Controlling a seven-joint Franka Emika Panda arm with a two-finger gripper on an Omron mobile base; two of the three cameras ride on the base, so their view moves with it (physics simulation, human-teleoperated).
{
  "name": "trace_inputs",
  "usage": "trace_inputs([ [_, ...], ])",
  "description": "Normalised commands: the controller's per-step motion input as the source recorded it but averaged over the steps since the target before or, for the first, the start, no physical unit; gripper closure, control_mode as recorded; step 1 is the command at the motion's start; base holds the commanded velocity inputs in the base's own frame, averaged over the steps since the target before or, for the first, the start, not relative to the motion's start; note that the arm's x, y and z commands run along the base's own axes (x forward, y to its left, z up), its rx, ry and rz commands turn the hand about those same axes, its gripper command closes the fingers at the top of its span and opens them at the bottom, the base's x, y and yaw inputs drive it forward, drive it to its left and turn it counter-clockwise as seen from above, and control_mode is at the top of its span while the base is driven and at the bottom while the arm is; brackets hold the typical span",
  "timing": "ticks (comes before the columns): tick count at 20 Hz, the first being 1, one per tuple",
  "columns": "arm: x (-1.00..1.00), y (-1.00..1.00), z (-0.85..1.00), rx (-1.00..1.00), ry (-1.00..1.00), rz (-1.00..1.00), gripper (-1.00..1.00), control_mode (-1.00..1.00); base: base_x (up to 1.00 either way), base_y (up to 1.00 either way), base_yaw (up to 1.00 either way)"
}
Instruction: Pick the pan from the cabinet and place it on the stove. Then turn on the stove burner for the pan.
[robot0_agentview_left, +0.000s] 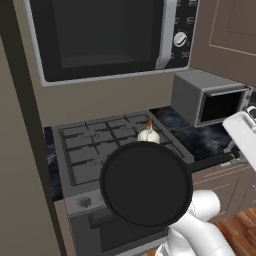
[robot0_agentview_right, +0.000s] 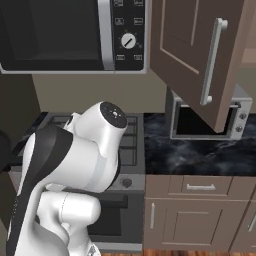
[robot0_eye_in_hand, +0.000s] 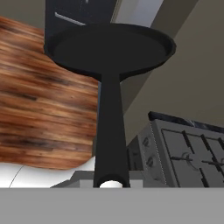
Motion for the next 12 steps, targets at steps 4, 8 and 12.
trace_inputs([
  [4, 0.00, 0.00, 0.00, 0.00, 0.00, 0.00, 1.00, 1.00, 0.00, -0.23, 0.00],
  [8, 0.00, 0.00, 0.00, 0.00, 0.00, 0.00, 1.00, 1.00, 0.04, -0.29, 0.00],
  [12, 0.00, 0.00, 0.00, 0.00, 0.00, 0.00, 1.00, 1.00, 0.13, -0.23, 0.00],
])
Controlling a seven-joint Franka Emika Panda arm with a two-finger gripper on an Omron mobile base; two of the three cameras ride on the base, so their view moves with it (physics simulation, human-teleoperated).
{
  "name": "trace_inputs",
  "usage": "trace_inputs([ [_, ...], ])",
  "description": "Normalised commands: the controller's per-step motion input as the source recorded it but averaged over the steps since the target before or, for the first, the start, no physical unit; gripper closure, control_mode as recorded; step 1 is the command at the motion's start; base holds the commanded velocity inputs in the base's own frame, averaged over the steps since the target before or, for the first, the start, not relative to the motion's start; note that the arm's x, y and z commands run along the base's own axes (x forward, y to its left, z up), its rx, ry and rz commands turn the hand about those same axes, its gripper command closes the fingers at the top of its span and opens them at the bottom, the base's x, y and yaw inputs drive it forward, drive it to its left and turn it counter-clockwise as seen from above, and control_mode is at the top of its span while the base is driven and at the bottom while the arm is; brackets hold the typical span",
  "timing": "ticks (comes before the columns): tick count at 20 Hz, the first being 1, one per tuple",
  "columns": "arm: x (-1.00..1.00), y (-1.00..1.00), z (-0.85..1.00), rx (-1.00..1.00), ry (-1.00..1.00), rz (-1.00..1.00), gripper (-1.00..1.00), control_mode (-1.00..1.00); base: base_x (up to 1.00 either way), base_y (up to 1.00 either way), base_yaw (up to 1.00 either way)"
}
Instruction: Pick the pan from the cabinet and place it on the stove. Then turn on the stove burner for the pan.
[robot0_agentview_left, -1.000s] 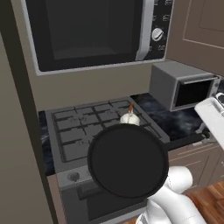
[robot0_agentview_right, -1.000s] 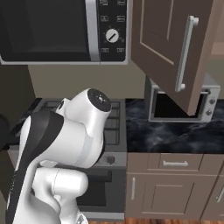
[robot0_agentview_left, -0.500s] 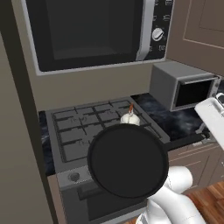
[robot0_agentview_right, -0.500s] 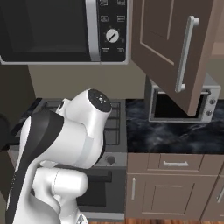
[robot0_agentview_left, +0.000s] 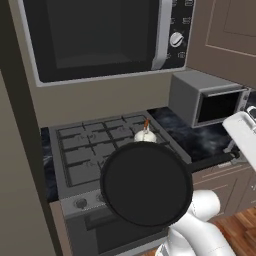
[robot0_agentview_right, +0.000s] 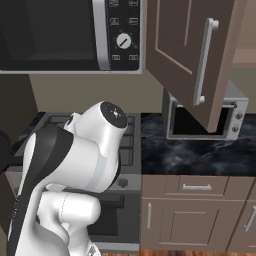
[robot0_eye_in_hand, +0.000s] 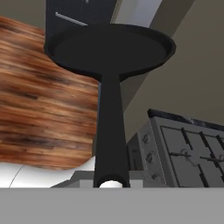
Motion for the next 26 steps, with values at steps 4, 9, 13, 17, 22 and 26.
trace_inputs([
  [4, 0.00, 0.00, 0.00, 0.00, 0.00, 0.00, 1.00, 1.00, 0.25, -0.17, 0.01],
  [9, 0.00, 0.00, 0.00, 0.00, 0.00, 0.00, 1.00, 1.00, 0.37, -0.18, 0.00],
  [13, 0.00, 0.00, 0.00, 0.00, 0.00, 0.00, 1.00, 1.00, 0.38, -0.21, 0.00],
  [17, 0.00, 0.00, 0.00, 0.00, 0.00, 0.00, 1.00, 1.00, 0.31, -0.33, 0.01],
  [22, 0.00, 0.00, 0.00, 0.00, 0.00, 0.00, 1.00, 1.00, 0.31, -0.31, 0.01],
  [26, 0.00, 0.00, 0.00, 0.00, 0.00, 0.00, 1.00, 1.00, 0.39, -0.13, 0.03],
])
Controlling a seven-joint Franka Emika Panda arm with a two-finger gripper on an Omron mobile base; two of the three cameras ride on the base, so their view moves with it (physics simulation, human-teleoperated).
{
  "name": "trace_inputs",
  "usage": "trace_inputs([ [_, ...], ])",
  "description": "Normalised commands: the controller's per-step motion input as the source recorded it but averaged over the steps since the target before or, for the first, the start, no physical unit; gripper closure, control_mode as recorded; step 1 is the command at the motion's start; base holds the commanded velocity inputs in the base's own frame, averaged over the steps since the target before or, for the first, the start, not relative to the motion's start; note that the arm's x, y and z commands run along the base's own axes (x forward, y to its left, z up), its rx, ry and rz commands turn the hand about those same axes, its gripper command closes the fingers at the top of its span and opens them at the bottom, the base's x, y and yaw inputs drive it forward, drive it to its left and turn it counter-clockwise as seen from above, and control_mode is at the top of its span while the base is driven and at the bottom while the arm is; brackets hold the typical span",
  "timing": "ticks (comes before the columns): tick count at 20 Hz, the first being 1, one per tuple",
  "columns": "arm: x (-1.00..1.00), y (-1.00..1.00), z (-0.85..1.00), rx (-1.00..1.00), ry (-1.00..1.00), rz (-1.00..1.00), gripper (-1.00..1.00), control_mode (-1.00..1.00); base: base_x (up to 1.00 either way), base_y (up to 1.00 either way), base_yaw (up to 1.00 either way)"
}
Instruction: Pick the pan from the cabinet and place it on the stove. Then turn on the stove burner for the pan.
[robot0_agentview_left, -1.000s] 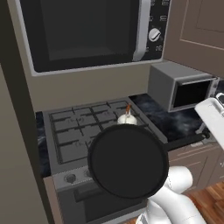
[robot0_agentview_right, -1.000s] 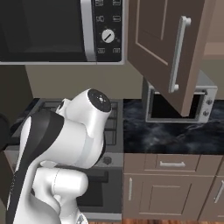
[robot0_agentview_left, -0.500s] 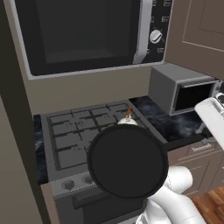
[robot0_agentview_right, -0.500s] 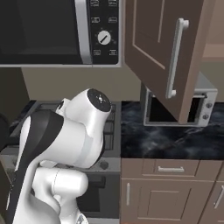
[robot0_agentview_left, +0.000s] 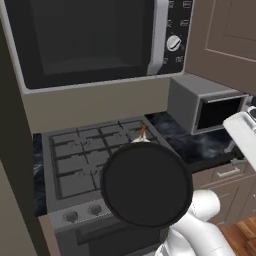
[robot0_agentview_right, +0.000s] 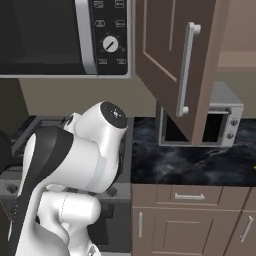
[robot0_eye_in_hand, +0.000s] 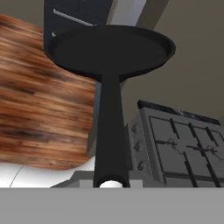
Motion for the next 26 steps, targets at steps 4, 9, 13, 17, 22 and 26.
trace_inputs([
  [4, 0.00, 0.00, 0.00, 0.00, 0.00, 0.00, 1.00, 1.00, 0.45, -0.12, 0.06],
  [9, 0.00, 0.00, 0.00, 0.00, 0.00, 0.00, 1.00, 1.00, 0.44, -0.13, 0.07],
  [13, 0.00, 0.00, 0.00, 0.00, 0.00, 0.00, 1.00, 1.00, 0.46, -0.15, 0.08],
  [17, 0.00, 0.00, 0.00, 0.00, 0.00, 0.00, 1.00, 1.00, 0.52, -0.27, 0.10],
  [22, 0.00, 0.00, 0.00, 0.00, 0.00, 0.00, 1.00, 1.00, 0.48, -0.16, 0.10],
  [26, 0.00, 0.00, 0.00, 0.00, 0.00, 0.00, 1.00, 1.00, 0.37, -0.12, 0.11],
])
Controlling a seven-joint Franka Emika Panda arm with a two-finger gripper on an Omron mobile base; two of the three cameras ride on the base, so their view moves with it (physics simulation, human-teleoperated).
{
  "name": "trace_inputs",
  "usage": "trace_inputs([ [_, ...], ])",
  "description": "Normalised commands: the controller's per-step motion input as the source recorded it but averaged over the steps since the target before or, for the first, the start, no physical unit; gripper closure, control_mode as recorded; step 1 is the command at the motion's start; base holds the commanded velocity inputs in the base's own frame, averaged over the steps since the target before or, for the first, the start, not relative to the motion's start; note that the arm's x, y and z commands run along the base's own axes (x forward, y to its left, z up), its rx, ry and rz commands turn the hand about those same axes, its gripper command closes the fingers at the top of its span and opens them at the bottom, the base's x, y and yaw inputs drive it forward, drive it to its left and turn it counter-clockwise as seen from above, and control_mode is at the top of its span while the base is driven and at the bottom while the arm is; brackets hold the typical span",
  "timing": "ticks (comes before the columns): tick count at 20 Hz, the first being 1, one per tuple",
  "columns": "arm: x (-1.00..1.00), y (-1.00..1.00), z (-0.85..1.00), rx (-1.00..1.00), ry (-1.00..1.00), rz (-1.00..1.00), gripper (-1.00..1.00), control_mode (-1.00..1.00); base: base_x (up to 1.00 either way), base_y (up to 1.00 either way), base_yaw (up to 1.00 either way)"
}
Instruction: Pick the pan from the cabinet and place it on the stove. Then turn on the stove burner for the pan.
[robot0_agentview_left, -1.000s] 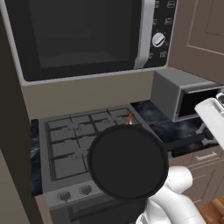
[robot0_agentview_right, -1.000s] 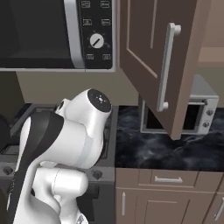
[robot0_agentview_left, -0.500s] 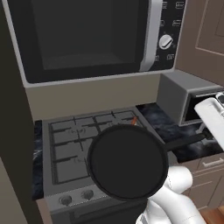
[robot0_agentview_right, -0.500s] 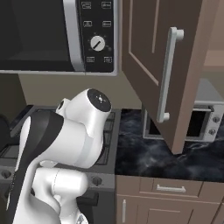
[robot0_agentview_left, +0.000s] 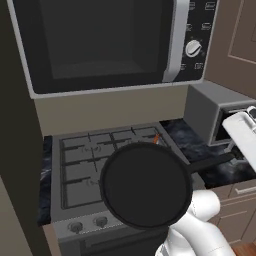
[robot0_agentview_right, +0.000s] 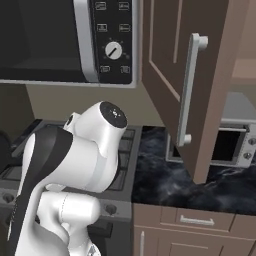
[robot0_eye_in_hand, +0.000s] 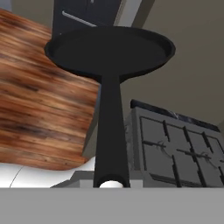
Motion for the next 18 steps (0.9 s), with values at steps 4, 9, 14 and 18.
trace_inputs([
  [4, 0.00, 0.00, 0.00, 0.00, 0.00, 0.00, 1.00, 1.00, 0.14, -0.01, 0.04],
  [9, 0.00, 0.00, 0.00, 0.00, 0.00, 0.00, 1.00, 1.00, 0.01, 0.00, 0.00],
  [14, -0.15, 0.32, -0.17, -0.04, -0.02, 0.00, 1.00, -1.00, 0.00, 0.00, 0.00],
  [18, 0.01, 0.86, -0.24, -0.08, 0.00, -0.05, 1.00, -1.00, 0.00, 0.00, 0.00],
])
